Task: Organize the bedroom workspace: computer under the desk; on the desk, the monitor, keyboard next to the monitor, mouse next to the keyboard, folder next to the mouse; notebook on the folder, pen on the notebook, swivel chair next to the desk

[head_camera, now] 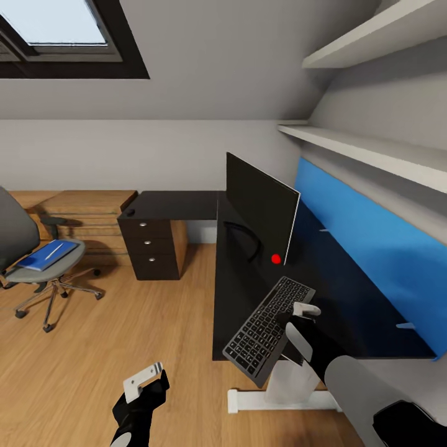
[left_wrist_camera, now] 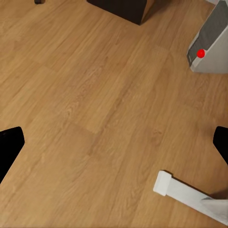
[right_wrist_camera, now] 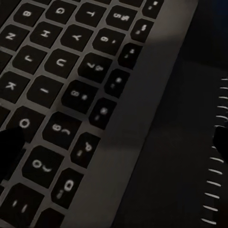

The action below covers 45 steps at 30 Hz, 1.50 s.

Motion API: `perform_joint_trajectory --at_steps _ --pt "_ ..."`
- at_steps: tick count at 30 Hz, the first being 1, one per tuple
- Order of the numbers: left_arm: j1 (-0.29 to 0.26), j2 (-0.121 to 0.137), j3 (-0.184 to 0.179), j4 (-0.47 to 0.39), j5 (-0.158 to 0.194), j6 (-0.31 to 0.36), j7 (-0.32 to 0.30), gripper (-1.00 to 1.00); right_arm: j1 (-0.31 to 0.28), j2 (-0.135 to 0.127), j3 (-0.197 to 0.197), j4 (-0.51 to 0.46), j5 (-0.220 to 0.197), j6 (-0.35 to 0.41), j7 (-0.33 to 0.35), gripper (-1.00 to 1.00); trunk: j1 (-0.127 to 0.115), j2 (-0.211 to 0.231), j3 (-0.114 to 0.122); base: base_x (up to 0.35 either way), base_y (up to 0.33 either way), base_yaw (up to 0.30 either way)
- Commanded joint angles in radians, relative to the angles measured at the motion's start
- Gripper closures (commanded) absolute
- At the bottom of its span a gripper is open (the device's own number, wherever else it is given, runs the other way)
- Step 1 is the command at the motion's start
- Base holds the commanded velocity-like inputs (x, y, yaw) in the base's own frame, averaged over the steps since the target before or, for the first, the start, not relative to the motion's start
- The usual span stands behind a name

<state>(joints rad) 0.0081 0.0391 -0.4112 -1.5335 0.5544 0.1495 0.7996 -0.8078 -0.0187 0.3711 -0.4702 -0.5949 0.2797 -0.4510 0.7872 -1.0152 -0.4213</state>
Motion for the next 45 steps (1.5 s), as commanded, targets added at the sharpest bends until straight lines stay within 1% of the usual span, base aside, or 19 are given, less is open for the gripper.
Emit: perform_joint_trajectory --at_steps 1,5,9,12,15,21,22,23,25,27,29,30,35,40,44,45 --pt "0.000 0.001 -0.001 -0.002 0.002 0.005 0.006 -1.00 -0.001 -0.001 0.009 -0.002 -0.006 0.005 -0.008 -1.00 0.000 -0.001 -0.001 0.000 0.003 0.000" --pt "0.000 0.001 -0.001 -0.002 0.002 0.005 0.006 -1.00 -0.001 0.000 0.012 -0.002 -0.003 -0.012 -0.007 -1.00 0.000 -0.001 -0.001 0.000 0.001 0.000" --pt "0.000 0.001 -0.001 -0.002 0.002 0.005 0.006 -1.00 -0.001 0.002 0.015 -0.002 0.020 -0.026 -0.007 -1.00 0.000 -0.001 -0.001 0.000 0.000 0.000" --pt "0.000 0.001 -0.001 -0.002 0.002 0.005 0.006 -1.00 0.000 0.008 0.016 -0.002 0.038 -0.031 -0.007 -1.00 0.000 -0.001 -0.001 0.000 0.016 0.000" --pt "0.000 0.001 -0.001 0.000 0.003 0.005 0.006 -1.00 0.000 0.017 0.018 -0.002 0.045 -0.032 -0.006 -1.00 0.000 -0.001 -0.001 0.010 0.148 0.000" --pt "0.000 0.001 -0.001 0.001 0.003 0.005 0.006 -1.00 0.000 0.030 0.020 -0.002 0.051 -0.037 -0.005 -1.00 0.000 -0.001 -0.001 0.058 0.280 0.000" --pt "0.000 0.001 -0.001 0.001 0.003 0.005 0.006 -1.00 0.001 0.034 0.020 -0.001 0.051 -0.038 -0.005 -1.00 0.000 -0.001 -0.001 0.073 0.307 0.000" --pt "0.000 0.001 -0.001 0.000 0.003 0.005 0.006 -1.00 0.001 0.046 0.021 -0.001 0.052 -0.042 -0.005 -1.00 0.000 -0.001 -0.001 0.076 0.243 0.000" --pt "0.000 0.001 -0.001 0.001 0.002 0.005 0.006 -1.00 0.001 0.053 0.028 -0.001 0.053 -0.046 -0.005 -1.00 0.000 -0.001 -0.001 0.077 0.197 0.000" --pt "0.000 0.001 -0.002 0.000 0.002 0.005 0.006 -1.00 0.001 0.056 0.043 0.000 0.055 -0.049 -0.005 -1.00 0.000 -0.001 -0.001 0.084 0.169 0.000" --pt "0.000 0.000 -0.003 0.001 0.002 0.005 0.005 -1.00 0.001 0.061 0.069 0.002 0.055 -0.051 -0.005 -1.00 0.000 -0.001 -0.001 0.132 0.184 0.000" --pt "0.000 0.000 -0.004 0.001 0.002 0.005 0.005 -1.00 0.001 0.063 0.071 0.002 0.055 -0.051 -0.005 -1.00 0.000 -0.001 -0.001 0.149 0.172 0.000" --pt "0.000 0.001 -0.006 0.000 0.002 0.005 0.004 -1.00 0.001 0.071 0.075 0.004 0.055 -0.051 -0.006 -1.00 0.000 -0.001 -0.001 0.070 0.080 0.000" --pt "0.000 -0.001 -0.006 -0.005 0.001 0.005 0.006 -1.00 0.001 0.072 0.077 0.007 0.056 -0.050 -0.008 -1.00 0.000 -0.001 -0.001 0.005 0.006 0.000" --pt "0.000 -0.004 -0.007 -0.011 0.001 0.005 0.007 -1.00 0.001 0.073 0.078 0.027 0.056 -0.044 -0.011 -1.00 0.000 -0.001 -0.001 0.001 0.001 0.000" --pt "0.000 -0.005 -0.007 -0.011 0.001 0.005 0.007 -1.00 0.001 0.073 0.078 0.035 0.055 -0.044 -0.011 -1.00 0.004 -0.008 -0.004 0.000 0.000 0.000"
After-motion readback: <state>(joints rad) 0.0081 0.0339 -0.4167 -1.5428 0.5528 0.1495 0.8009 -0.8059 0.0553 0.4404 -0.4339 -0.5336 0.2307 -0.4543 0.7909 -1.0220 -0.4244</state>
